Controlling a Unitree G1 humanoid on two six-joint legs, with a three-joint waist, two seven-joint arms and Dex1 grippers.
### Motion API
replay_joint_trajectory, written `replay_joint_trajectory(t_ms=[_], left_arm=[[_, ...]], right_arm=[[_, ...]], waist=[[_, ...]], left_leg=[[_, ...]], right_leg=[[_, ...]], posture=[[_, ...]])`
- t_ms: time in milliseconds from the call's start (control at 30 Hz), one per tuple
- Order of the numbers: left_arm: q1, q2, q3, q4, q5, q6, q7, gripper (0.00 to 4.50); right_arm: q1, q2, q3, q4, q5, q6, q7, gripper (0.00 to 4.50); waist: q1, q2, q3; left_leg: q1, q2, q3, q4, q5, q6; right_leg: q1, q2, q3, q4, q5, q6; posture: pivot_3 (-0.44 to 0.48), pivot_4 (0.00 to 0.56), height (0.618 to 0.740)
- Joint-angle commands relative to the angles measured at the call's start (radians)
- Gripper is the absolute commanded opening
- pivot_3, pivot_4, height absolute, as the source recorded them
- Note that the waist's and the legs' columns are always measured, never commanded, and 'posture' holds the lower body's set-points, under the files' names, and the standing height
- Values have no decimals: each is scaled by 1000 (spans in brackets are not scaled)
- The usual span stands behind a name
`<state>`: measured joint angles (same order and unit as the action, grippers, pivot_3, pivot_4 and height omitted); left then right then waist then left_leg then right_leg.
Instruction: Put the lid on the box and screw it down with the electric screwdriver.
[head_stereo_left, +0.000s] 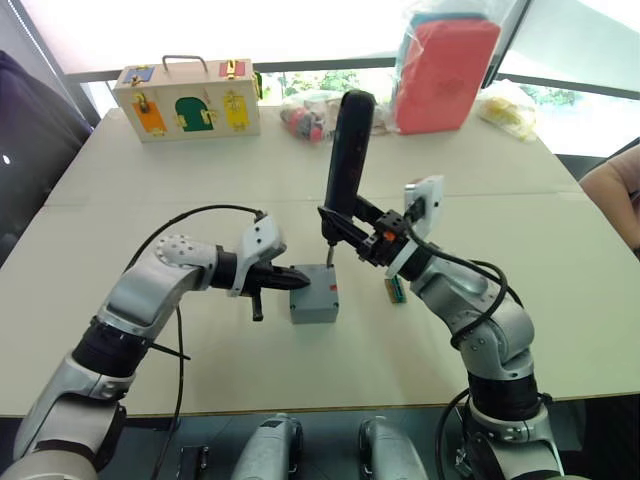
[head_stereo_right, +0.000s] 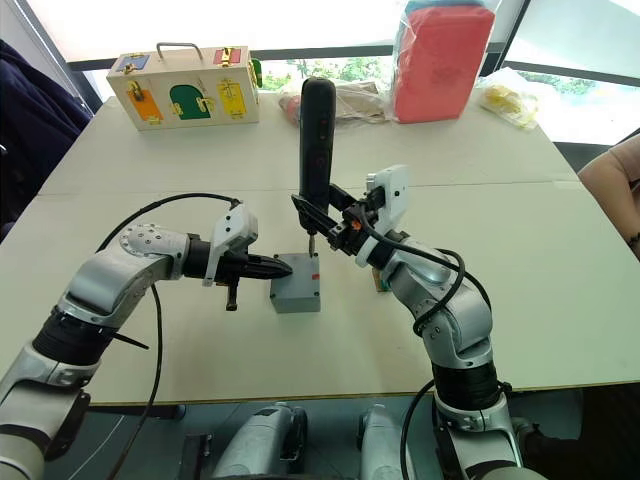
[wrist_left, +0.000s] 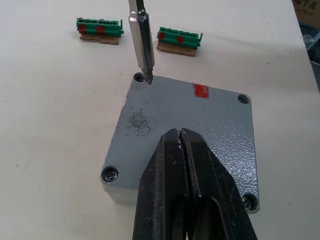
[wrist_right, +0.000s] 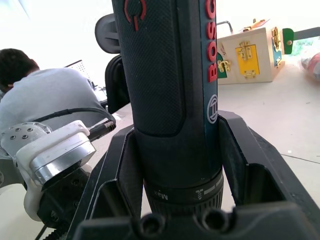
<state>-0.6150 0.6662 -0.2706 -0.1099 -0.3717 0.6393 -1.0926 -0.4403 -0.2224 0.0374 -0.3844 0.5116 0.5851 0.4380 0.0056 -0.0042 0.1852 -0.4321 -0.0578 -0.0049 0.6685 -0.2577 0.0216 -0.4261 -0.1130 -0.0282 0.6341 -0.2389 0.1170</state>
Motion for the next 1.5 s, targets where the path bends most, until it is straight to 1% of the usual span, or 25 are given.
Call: replay_joint_trajectory(t_ms=[33,333,433,567,633,667,700,800,1067,1333,1500], left_arm=[[-1,-5,-17,8,26,-5,-5,0],[25,-9,-15,-20,31,8,-4,0],[34,-5,-19,-20,39,3,-4,0],[46,-2,-17,-37,38,13,-1,0],[51,-3,-15,-47,36,21,1,0],[52,-3,-14,-50,36,25,2,0],[53,-3,-14,-52,36,27,3,0],[57,-4,-12,-61,33,37,6,0],[60,2,-8,-79,29,60,6,0],[59,-4,-11,-86,27,77,10,0],[57,-9,-12,-69,35,61,13,0]], right_arm=[[8,-12,4,-3,-46,-87,17,1712],[34,4,21,54,-82,-148,24,1712],[67,7,53,60,-94,-157,34,1712],[116,-15,120,69,-144,-134,33,1712],[133,-19,143,77,-165,-118,25,1712],[139,-16,149,81,-171,-117,23,1712],[145,-11,152,85,-173,-113,19,1712],[153,2,159,100,-182,-112,9,1712],[148,17,150,122,-191,-125,7,1712],[134,4,126,123,-195,-147,12,1712],[53,-22,56,50,-150,-69,-11,1712]], waist=[[0,0,0],[0,0,-1],[0,0,-3],[-2,0,-10],[-3,0,-12],[-4,-1,-13],[-4,-1,-15],[-3,-2,-22],[-3,-2,-29],[-3,-2,-29],[0,-2,-29]], left_leg=[[0,0,0,0,0,0],[5,0,0,0,0,0],[6,0,0,0,0,0],[8,0,0,-1,0,1],[14,1,0,-2,-1,1],[19,1,0,-3,-5,8],[23,1,0,-4,-6,10],[26,1,0,-4,-7,11],[26,1,-1,-4,-7,10],[26,1,-1,-4,-7,10],[26,0,-1,-4,-7,10]], right_leg=[[0,0,0,0,0,0],[5,0,0,0,0,0],[6,0,0,-1,0,0],[8,0,0,-1,0,0],[14,1,0,-3,-1,0],[19,1,0,-4,-2,0],[22,1,0,-5,-4,0],[24,0,0,-4,-6,-1],[24,0,0,-4,-6,-1],[23,0,0,-4,-6,-1],[23,-1,0,-4,-6,-1]], posture=[[0,150,740],[0,150,740],[0,150,740],[0,150,740],[0,150,740],[0,150,740],[0,150,740],[0,150,740],[0,150,740],[0,150,740],[0,150,740]])
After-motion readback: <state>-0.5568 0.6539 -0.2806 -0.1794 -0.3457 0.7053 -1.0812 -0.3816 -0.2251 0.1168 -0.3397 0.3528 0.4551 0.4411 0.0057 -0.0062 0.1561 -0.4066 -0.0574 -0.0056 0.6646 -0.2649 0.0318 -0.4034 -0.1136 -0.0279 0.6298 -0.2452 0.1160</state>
